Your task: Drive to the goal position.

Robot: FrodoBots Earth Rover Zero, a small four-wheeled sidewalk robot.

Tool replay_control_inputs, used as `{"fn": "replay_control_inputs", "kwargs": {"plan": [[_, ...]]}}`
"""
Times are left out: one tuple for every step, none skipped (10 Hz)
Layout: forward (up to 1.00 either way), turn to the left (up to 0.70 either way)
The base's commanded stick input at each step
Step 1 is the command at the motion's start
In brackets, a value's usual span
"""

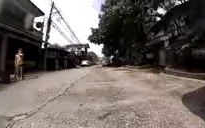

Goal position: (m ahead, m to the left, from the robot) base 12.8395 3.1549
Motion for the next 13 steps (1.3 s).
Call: {"fn": "replay_control_inputs", "kwargs": {"plan": [[0.7,0.0],[0.7,0.0],[0.7,0.0],[0.7,0.0],[0.7,0.0],[0.7,0.0],[0.7,0.0],[0.7,0.0],[0.7,0.0],[0.7,0.0],[0.7,0.0],[0.7,0.0],[0.7,0.0]]}}
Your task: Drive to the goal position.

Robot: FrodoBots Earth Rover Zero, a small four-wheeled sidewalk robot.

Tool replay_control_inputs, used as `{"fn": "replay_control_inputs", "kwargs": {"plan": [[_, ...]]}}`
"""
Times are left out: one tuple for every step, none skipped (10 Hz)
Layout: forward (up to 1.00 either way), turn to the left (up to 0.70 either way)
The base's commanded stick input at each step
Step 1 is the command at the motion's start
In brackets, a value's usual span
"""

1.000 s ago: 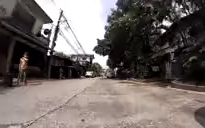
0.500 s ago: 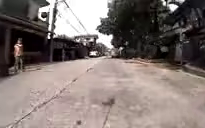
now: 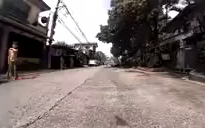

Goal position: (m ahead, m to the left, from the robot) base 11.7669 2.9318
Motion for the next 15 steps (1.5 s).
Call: {"fn": "replay_control_inputs", "kwargs": {"plan": [[0.7,0.0],[0.7,0.0],[0.7,0.0],[0.7,0.0],[0.7,0.0],[0.7,0.0],[0.7,0.0],[0.7,0.0],[0.7,0.0],[0.7,0.27],[0.7,0.27],[0.7,0.27],[0.7,0.24],[0.7,0.0],[0.59,0.0]]}}
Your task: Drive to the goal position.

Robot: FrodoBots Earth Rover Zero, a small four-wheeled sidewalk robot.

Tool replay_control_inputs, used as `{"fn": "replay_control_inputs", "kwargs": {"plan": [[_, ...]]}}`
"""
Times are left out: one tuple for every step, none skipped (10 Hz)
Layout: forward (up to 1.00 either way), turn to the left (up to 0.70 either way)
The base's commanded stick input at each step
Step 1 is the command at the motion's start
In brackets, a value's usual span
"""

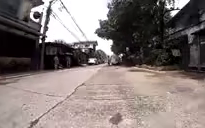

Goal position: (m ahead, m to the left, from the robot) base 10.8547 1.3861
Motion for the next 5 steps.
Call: {"fn": "replay_control_inputs", "kwargs": {"plan": [[0.05,0.0],[0.0,-0.05],[0.0,-0.41],[0.0,-0.07],[0.0,0.0]]}}
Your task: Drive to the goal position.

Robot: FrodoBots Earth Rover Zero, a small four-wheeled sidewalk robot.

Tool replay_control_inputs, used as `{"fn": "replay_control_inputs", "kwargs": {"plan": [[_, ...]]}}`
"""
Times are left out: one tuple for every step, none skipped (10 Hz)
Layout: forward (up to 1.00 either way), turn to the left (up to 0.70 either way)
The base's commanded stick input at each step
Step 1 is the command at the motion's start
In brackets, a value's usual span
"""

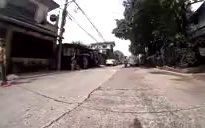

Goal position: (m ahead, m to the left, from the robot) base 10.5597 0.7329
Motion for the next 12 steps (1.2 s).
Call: {"fn": "replay_control_inputs", "kwargs": {"plan": [[-0.01,0.0],[-0.7,0.0],[-0.7,0.0],[-0.2,0.0],[0.0,0.0],[0.0,0.0],[0.0,0.0],[0.0,0.0],[0.0,0.0],[0.0,0.0],[0.0,0.0],[0.0,0.0]]}}
